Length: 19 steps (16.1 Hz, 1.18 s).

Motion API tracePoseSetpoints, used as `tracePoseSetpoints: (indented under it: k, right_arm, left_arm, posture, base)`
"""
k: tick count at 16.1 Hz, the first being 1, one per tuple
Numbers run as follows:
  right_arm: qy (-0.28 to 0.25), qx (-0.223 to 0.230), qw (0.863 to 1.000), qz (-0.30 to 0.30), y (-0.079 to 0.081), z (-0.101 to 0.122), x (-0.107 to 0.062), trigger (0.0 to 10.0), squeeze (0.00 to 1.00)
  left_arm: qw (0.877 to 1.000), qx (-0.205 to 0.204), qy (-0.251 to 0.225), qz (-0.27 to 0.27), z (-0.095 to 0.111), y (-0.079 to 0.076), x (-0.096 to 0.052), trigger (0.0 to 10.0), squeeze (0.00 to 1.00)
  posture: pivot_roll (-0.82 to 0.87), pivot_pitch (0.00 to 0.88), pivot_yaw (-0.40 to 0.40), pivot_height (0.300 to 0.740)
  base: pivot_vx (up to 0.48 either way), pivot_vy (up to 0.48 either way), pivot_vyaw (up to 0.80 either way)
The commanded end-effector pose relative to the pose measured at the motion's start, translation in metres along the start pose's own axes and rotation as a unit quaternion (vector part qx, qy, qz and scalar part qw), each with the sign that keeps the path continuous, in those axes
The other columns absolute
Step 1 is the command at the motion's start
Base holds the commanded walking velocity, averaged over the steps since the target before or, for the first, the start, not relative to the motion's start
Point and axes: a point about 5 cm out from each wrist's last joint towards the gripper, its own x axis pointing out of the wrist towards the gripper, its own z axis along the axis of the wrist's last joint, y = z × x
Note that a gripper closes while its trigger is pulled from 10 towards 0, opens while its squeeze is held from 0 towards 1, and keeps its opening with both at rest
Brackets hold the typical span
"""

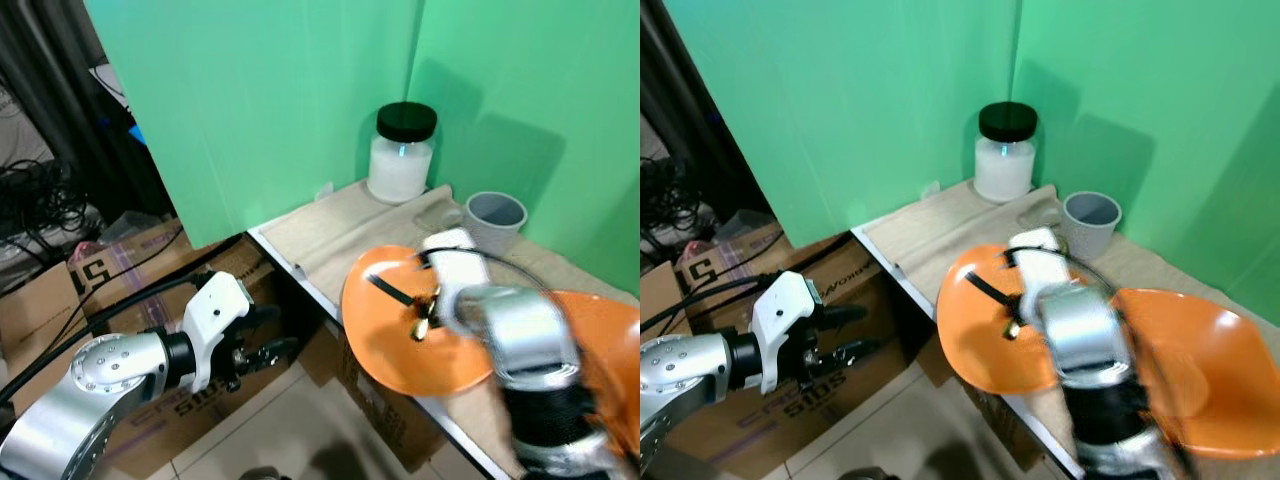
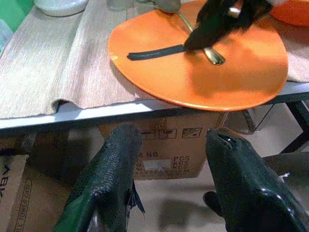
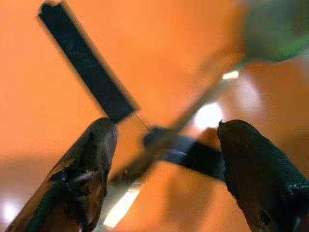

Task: Setting the table

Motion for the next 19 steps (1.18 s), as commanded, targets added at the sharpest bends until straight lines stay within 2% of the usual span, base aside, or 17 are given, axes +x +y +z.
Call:
tracePoseSetpoints:
  k: [1,2,3,4,5,6,13,19]
  right_arm:
    - [0.013,0.013,1.000,0.004,0.002,-0.003,0.008,10.0,0.00]
    - [0.016,0.014,1.000,0.000,0.004,-0.005,0.014,10.0,0.00]
    - [0.015,0.014,1.000,-0.008,0.003,-0.005,0.015,5.4,0.00]
    - [0.013,0.017,1.000,-0.011,0.003,-0.004,0.015,2.2,0.00]
    - [0.012,0.019,1.000,-0.012,0.002,-0.003,0.016,0.5,0.00]
    - [0.010,0.022,1.000,-0.014,0.001,-0.002,0.016,0.0,0.00]
    - [0.026,0.041,0.999,-0.012,-0.012,-0.008,0.023,0.0,0.00]
    - [0.033,0.041,0.999,-0.006,-0.018,-0.012,0.020,0.0,0.00]
  left_arm:
    - [1.000,0.002,0.008,-0.004,-0.001,0.001,0.000,10.0,0.00]
    - [1.000,0.003,0.008,-0.004,0.000,0.001,0.000,10.0,0.00]
    - [1.000,0.004,0.008,-0.004,0.000,0.001,-0.001,10.0,0.00]
    - [1.000,0.004,0.008,-0.004,-0.001,0.001,-0.001,10.0,0.00]
    - [1.000,0.004,0.009,-0.003,-0.001,0.001,-0.001,10.0,0.00]
    - [1.000,0.003,0.009,-0.003,-0.001,0.001,-0.001,10.0,0.00]
    - [1.000,0.002,0.011,-0.001,-0.001,0.001,-0.003,10.0,0.00]
    - [1.000,0.002,0.013,0.004,-0.001,0.002,-0.004,10.0,0.00]
  posture:
    - [0.09,0.000,0.073,0.740]
    - [0.10,0.000,0.072,0.740]
    - [0.10,0.000,0.071,0.740]
    - [0.10,0.000,0.071,0.740]
    - [0.10,0.000,0.070,0.740]
    - [0.09,0.000,0.077,0.740]
    - [0.11,0.000,0.070,0.740]
    - [0.11,0.000,0.071,0.740]
  base:
    - [0.000,0.000,0.00]
    - [0.000,0.000,0.00]
    - [0.000,0.000,0.00]
    - [0.000,0.000,0.00]
    - [0.000,0.000,0.00]
    - [0.000,0.000,0.00]
    - [0.000,0.000,0.00]
    - [0.000,0.000,0.00]
